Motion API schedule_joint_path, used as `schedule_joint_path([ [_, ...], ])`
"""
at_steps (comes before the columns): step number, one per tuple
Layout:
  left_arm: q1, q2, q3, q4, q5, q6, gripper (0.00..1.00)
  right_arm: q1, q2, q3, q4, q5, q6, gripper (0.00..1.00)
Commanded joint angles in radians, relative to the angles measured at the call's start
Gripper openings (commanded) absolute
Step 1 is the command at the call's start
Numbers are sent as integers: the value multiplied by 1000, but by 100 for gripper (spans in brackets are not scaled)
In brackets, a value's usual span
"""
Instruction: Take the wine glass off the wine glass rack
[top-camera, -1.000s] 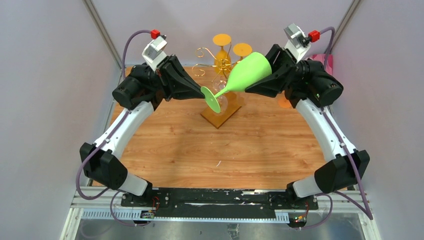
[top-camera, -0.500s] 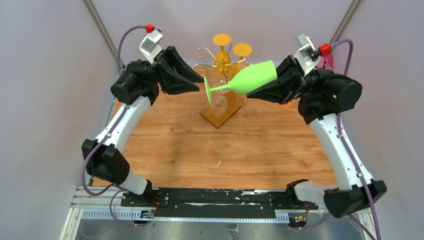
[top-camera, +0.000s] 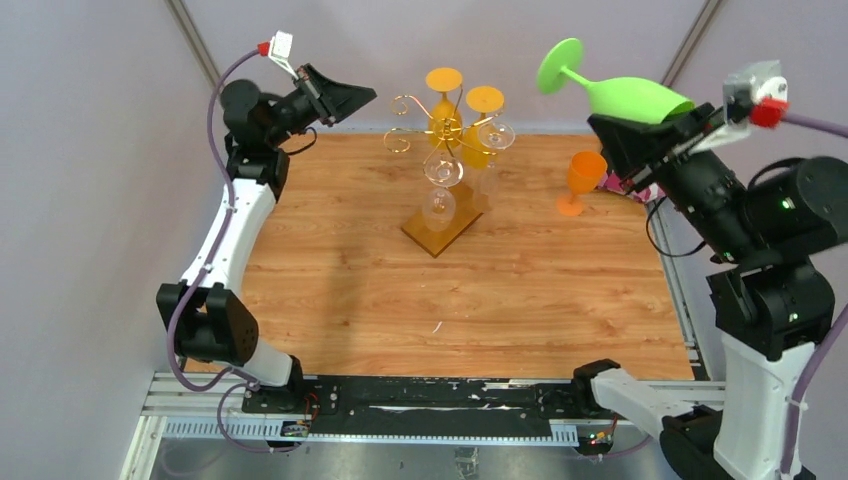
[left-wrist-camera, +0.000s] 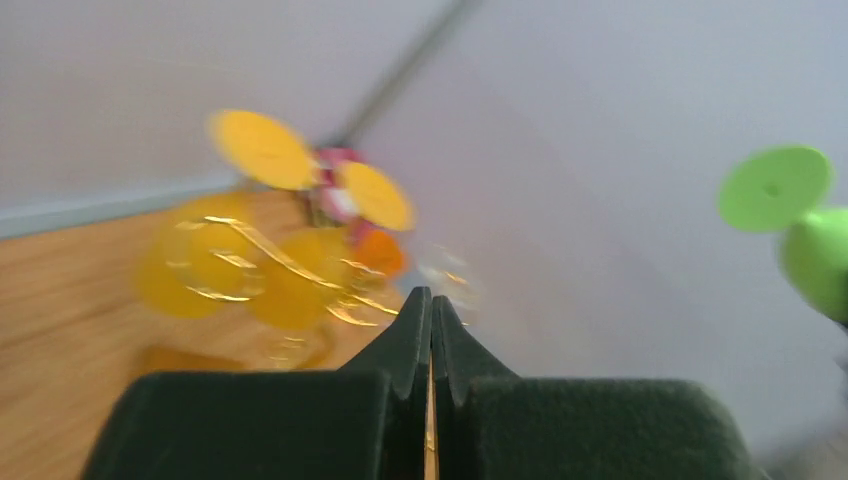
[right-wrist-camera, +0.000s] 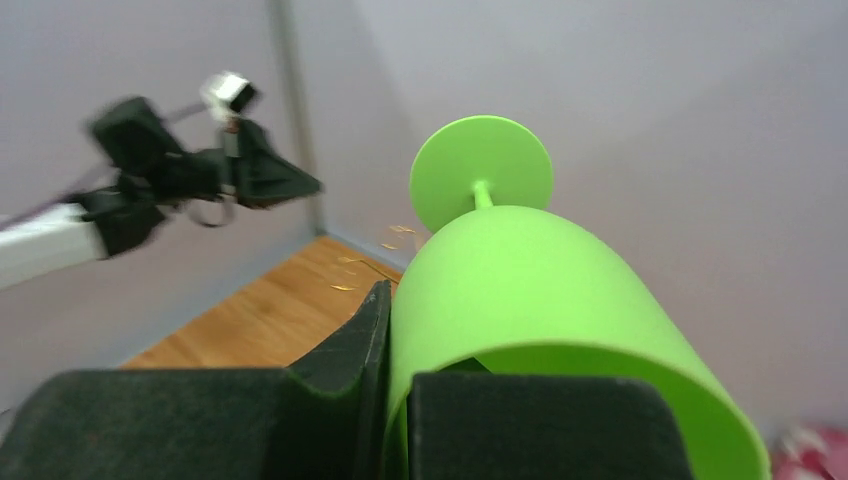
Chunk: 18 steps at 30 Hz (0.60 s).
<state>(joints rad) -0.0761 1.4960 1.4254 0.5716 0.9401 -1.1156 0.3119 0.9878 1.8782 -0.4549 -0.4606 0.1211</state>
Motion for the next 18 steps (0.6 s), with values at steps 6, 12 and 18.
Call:
schedule_joint_path([
  [6, -208, 21, 428, -1368, -1103, 756, 0, -16, 243, -24, -546, 751, -85, 0],
  [12, -248, -19, 329, -1410, -1284, 757, 0, -18, 290, -303, -524, 731, -47, 0],
  [18, -275, -53, 277, -1401, -1281, 758, 0, -43, 336, -407, -499, 713, -19, 0],
])
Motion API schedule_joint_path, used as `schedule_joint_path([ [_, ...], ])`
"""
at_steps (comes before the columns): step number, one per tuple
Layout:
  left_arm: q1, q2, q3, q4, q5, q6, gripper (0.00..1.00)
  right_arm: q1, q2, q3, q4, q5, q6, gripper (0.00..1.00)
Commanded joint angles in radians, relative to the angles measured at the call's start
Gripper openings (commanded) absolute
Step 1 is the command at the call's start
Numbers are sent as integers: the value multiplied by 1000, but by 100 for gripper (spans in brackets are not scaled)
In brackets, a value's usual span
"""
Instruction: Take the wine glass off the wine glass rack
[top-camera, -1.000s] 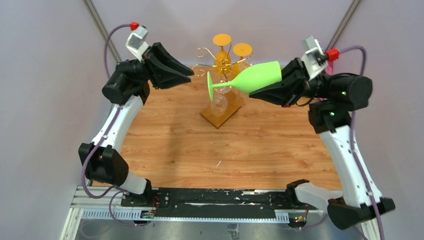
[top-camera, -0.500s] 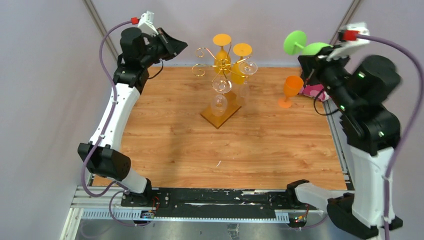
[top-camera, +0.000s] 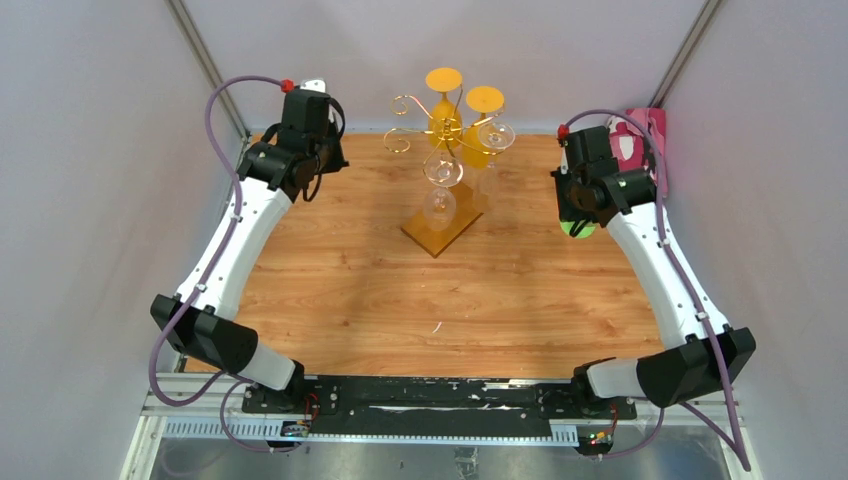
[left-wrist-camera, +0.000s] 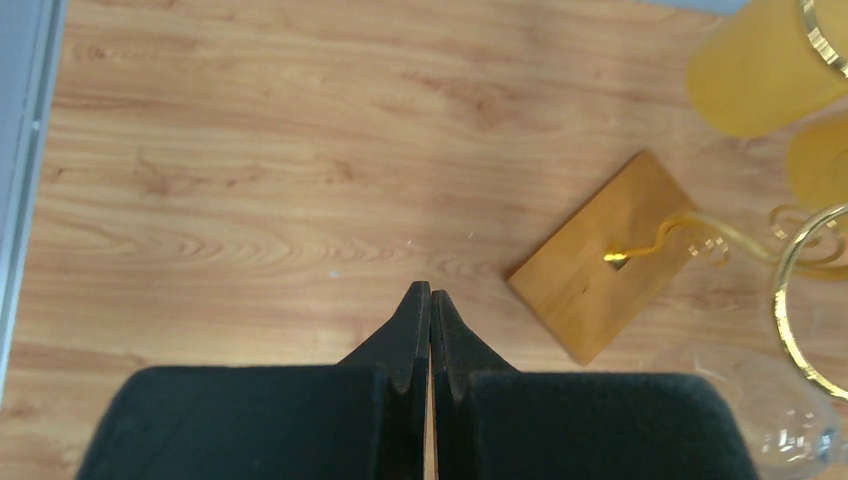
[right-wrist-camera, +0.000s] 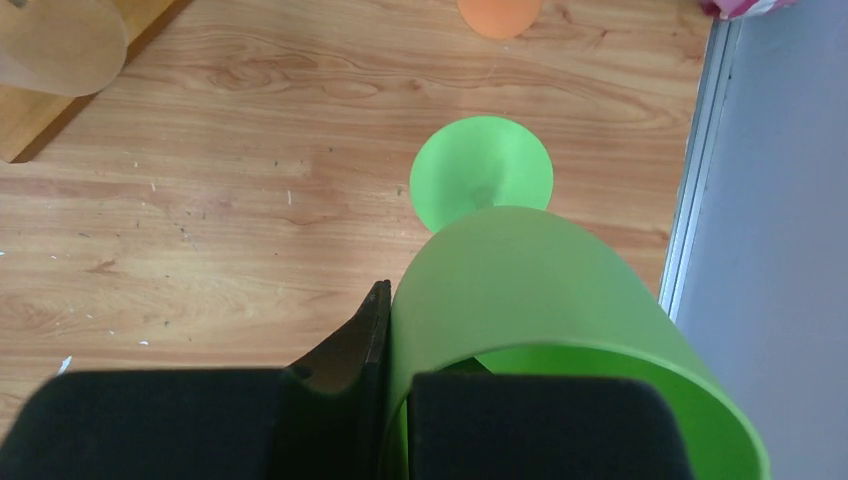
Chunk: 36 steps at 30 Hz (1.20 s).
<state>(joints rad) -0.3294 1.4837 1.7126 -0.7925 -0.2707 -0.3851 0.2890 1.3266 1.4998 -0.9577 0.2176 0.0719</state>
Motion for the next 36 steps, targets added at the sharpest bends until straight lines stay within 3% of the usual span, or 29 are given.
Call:
schedule_joint_path([
  [1, -22, -47, -15, -37, -70, 30, 0, -22, 6, -52, 5, 35, 34, 0],
  [8, -23, -73, -45, -15, -35, 37, 0, -141, 57, -267, 167, -100, 74, 0],
  [15, -25, -79, -60, -8, -27, 48, 0, -273, 156, -223, 192, -245, 87, 0],
  [24, -25, -70, -69, 2, -10, 49, 0, -280, 235, -181, 210, -219, 85, 0],
  [28, -25, -76, -74, 4, -12, 51, 0, -279, 267, -156, 209, -136, 80, 0],
  [36, -25, -81, -77, 4, -12, 54, 0, -280, 331, -127, 212, -143, 78, 0],
])
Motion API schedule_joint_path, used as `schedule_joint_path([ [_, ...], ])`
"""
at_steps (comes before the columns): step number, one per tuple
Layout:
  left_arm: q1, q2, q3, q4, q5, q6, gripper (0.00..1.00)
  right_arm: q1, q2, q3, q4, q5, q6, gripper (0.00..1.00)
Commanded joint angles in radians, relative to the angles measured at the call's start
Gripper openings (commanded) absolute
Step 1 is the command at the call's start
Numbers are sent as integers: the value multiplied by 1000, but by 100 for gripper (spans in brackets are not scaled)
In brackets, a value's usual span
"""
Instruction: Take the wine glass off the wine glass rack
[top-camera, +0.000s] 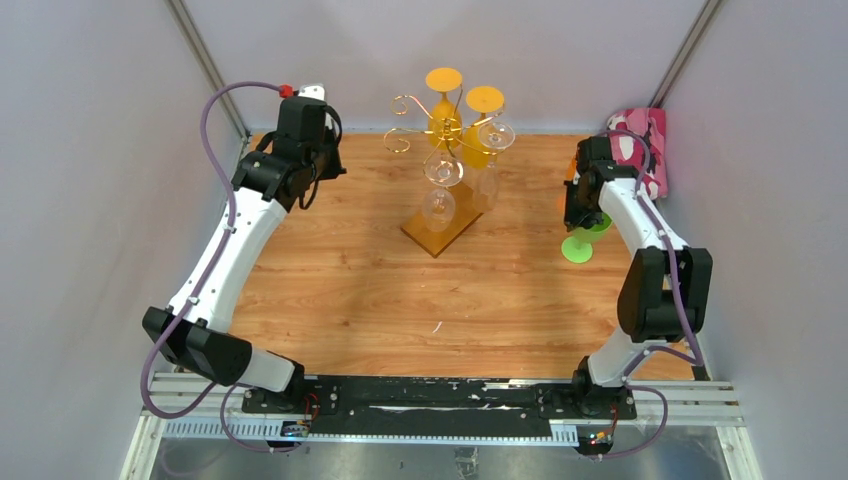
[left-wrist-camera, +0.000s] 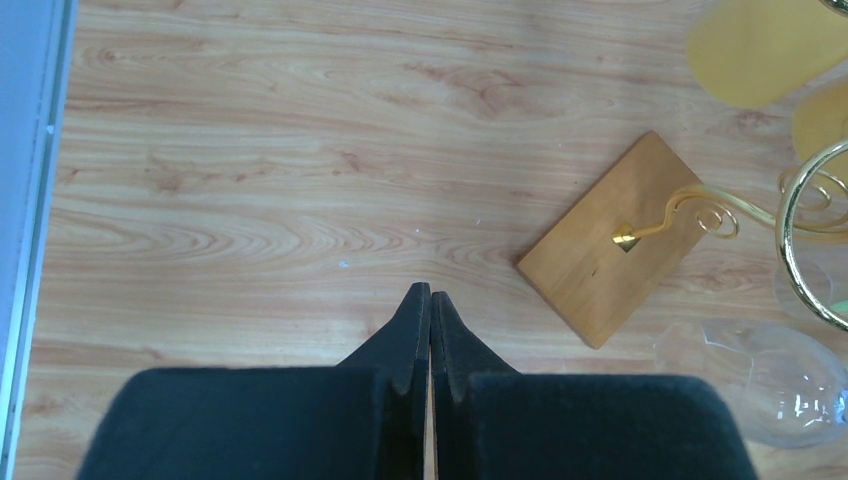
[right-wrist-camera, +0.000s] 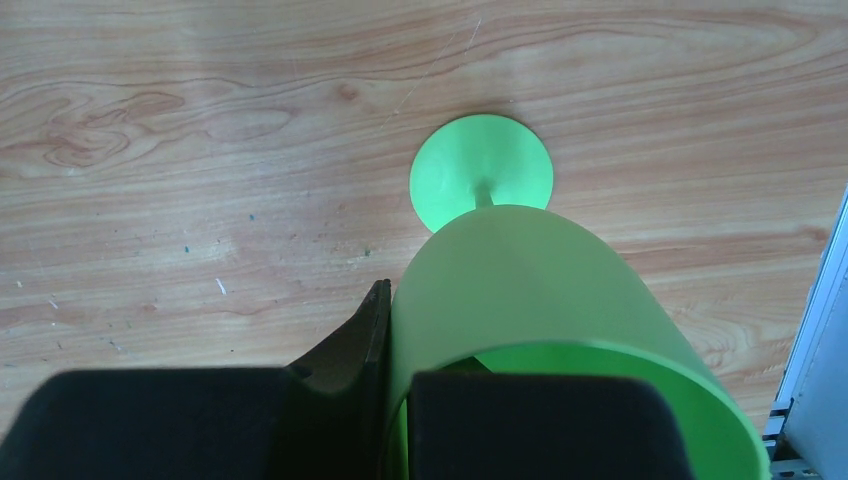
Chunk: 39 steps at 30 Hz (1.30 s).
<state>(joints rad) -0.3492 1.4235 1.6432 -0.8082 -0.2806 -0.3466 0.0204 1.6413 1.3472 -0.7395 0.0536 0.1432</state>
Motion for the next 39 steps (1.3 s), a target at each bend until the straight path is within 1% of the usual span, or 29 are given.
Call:
schedule_joint_path([
  [1, -5, -20, -8, 20, -3, 15, 0, -11, 17, 23, -5, 15, 7, 0],
  [4, -5, -16, -4, 20, 5, 16, 0, -11, 14, 21, -7, 10, 13, 1],
  [7, -7, -17, -3, 26, 24, 21, 0, -11, 9, 25, -12, 3, 11, 14],
  [9, -8, -26, -5, 30, 34, 25, 0, -11, -6, 29, -12, -8, 11, 25],
  [10, -9, -31, -5, 31, 36, 27, 0, -11, -15, 30, -13, -14, 12, 33],
  [11, -11, -35, -5, 31, 35, 27, 2, -11, -25, 31, -15, -20, 13, 39],
  [13, -13, -50, -5, 34, 34, 28, 6, -10, -50, 37, -24, -25, 12, 47],
  [14, -14, -58, -5, 34, 33, 28, 7, -11, -64, 41, -32, -26, 13, 49],
  [23, -28, -90, 3, 35, 63, 20, 9, -11, -184, 81, -93, -28, 17, 50],
  [27, -33, -117, -2, 41, 138, 14, 9, -11, -239, 97, -119, -9, 20, 50],
  [30, -32, -167, -42, 88, 255, 6, 15, -11, -289, 113, -140, -8, 21, 51],
  [33, -33, -235, -126, 198, 448, -31, 21, -10, -348, 125, -150, 0, 22, 53],
  [36, -33, -303, -231, 381, 664, -126, 29, -11, -422, 119, -134, 9, 30, 53],
  [38, -33, -331, -302, 533, 794, -239, 35, -11, -473, 105, -103, 6, 36, 53],
  [39, -33, -337, -343, 617, 856, -305, 36, -11, -499, 95, -87, 3, 37, 53],
])
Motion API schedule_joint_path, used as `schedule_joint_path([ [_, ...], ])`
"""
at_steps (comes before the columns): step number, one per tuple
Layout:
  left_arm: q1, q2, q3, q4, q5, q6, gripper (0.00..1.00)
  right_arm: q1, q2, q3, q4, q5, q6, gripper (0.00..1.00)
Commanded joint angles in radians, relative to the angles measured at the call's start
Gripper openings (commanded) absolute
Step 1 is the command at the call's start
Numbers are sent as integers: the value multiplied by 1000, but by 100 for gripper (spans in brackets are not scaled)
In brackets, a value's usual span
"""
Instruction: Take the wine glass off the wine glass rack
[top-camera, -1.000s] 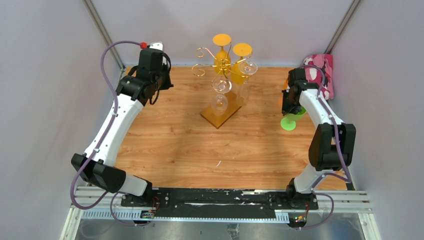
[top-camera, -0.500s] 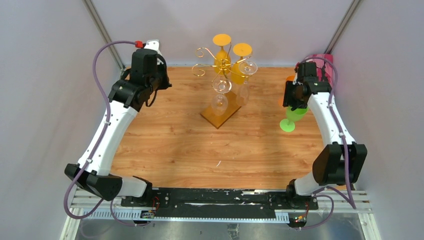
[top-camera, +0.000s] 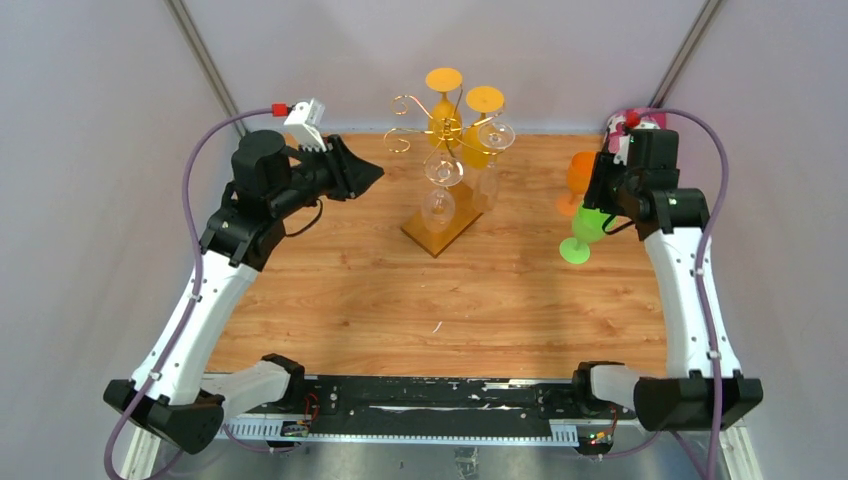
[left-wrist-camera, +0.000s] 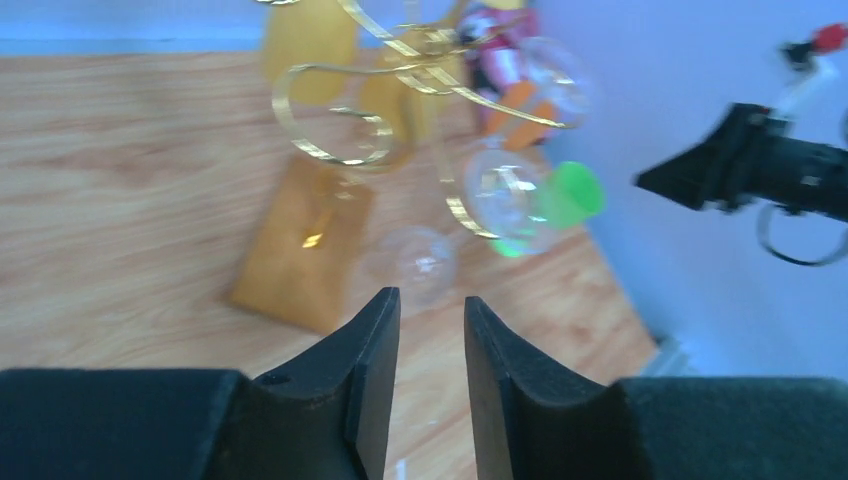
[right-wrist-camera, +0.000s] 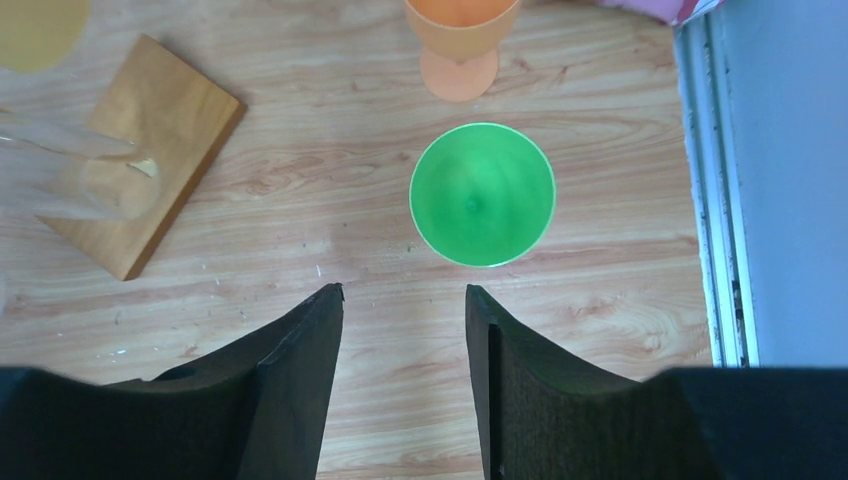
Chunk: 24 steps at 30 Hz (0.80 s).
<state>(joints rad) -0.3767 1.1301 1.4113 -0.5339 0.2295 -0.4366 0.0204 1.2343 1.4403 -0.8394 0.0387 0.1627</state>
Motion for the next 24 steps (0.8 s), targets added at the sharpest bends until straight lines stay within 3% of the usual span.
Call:
schedule_joint_path([
  [1, -6, -50, -150, 439, 412, -293, 37, -10, -115, -8, 27, 19, 23, 54],
  [3, -20, -56, -219, 590, 455, -410, 42, -10, -152, -13, 38, 13, 24, 55],
  [7, -52, -53, -259, 602, 416, -424, 52, -11, -189, 0, 39, -11, 21, 56],
  [24, -68, 93, -277, 603, 364, -456, 54, -11, -216, -24, 72, -22, 14, 56],
])
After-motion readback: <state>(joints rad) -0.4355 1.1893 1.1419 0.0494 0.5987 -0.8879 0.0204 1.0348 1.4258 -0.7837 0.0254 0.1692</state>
